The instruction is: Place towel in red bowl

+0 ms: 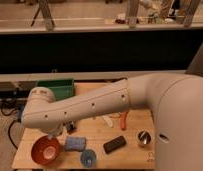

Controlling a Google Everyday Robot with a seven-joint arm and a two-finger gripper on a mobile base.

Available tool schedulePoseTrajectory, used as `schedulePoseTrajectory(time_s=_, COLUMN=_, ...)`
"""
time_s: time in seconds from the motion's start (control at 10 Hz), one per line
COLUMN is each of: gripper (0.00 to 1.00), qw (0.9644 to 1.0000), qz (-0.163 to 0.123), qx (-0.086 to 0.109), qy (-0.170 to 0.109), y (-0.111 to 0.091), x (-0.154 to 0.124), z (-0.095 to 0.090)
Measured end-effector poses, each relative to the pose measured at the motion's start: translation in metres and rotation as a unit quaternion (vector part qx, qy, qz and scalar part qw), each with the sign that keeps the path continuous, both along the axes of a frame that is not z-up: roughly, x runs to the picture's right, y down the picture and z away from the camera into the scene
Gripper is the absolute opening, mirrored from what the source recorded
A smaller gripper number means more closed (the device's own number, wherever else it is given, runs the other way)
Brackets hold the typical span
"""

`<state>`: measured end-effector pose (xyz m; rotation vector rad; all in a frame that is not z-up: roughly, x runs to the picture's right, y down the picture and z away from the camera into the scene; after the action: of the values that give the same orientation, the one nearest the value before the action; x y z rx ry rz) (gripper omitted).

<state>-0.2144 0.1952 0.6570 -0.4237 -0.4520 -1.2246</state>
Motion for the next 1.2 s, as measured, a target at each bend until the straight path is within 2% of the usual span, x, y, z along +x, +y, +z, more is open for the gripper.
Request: schedulePoseTrajectory(time_s=1.2, gripper=0.04, qw=0.9988, qz=-0.028, qx=-0.009, qy=-0.039, y=0.035, x=-0.033, z=0.014)
